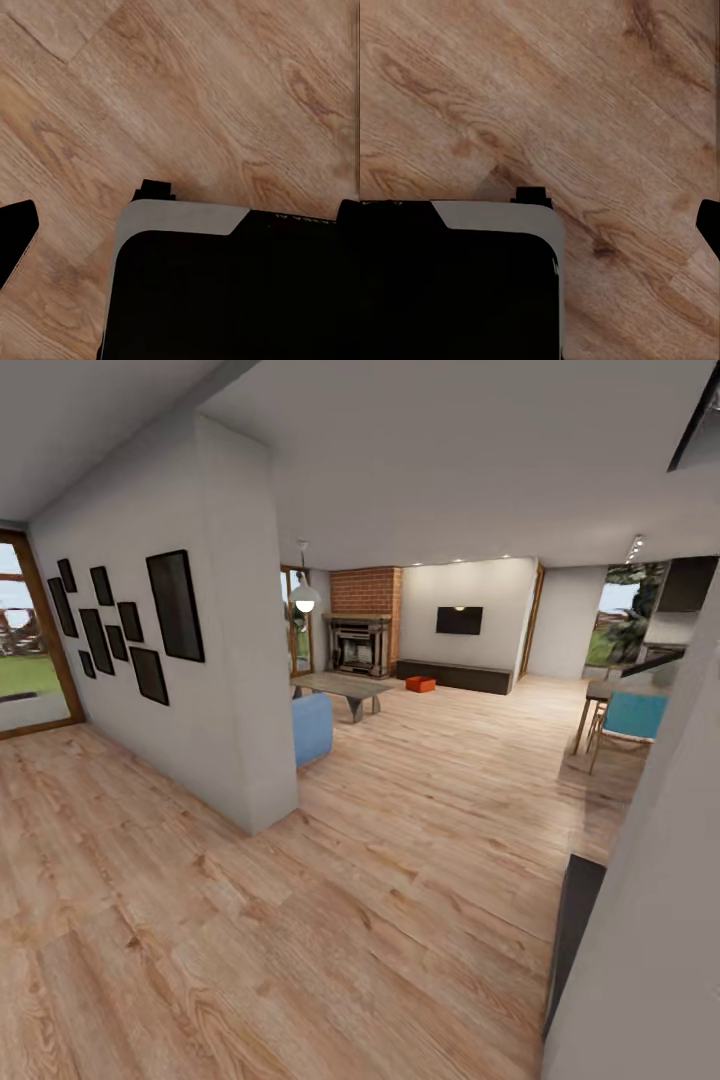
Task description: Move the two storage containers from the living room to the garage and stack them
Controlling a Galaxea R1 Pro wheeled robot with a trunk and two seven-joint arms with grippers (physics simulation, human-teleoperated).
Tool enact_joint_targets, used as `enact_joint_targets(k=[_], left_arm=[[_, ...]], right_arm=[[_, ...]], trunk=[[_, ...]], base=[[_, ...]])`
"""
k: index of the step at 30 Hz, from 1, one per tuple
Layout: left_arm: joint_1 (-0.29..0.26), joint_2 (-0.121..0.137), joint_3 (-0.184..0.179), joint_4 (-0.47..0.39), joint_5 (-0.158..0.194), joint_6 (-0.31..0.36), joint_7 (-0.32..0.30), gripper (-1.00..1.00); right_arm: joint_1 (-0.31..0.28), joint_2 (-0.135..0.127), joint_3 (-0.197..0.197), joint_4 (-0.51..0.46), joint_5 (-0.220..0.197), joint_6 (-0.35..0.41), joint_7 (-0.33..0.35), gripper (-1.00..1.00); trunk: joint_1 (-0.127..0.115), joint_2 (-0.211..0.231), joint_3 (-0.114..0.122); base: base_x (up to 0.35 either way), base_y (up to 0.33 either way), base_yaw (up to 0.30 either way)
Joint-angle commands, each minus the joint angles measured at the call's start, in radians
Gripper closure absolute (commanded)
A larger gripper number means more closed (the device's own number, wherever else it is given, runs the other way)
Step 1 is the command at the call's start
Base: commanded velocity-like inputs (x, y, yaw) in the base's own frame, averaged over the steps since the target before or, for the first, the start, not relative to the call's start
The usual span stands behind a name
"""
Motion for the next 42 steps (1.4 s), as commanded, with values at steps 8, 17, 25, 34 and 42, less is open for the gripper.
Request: enact_joint_targets(k=[8, 17, 25, 34, 42], left_arm=[[-0.001, 0.0, -0.006, 0.001, 0.008, -0.003, 0.001, -1.0], [-0.001, 0.0, -0.005, 0.001, 0.008, -0.003, 0.001, -1.0], [-0.001, 0.0, -0.006, 0.001, 0.008, -0.003, 0.001, -1.0], [-0.001, 0.0, -0.005, 0.001, 0.008, 0.003, 0.001, -1.0], [-0.001, 0.0, -0.005, 0.001, 0.008, 0.005, 0.001, -1.0]], right_arm=[[-0.002, 0.0, 0.0, 0.003, 0.001, -0.006, -0.001, -1.0], [-0.002, -0.002, 0.0, 0.003, 0.001, -0.006, -0.005, -1.0], [-0.001, -0.001, 0.002, 0.003, 0.002, -0.005, -0.012, -1.0], [-0.002, -0.001, 0.002, 0.003, 0.002, -0.005, -0.013, -1.0], [-0.001, 0.004, 0.0, 0.003, 0.002, -0.005, -0.013, -1.0]], trunk=[[0.001, -0.001, -0.001], [0.001, -0.001, -0.001], [0.001, -0.001, -0.001], [0.001, -0.001, -0.001], [0.001, -0.001, -0.001]], base=[[0.322, 0.046, -0.235], [0.322, 0.142, -0.12], [0.322, 0.165, -0.004], [0.322, 0.15, 0.0], [0.322, 0.082, -0.06]])
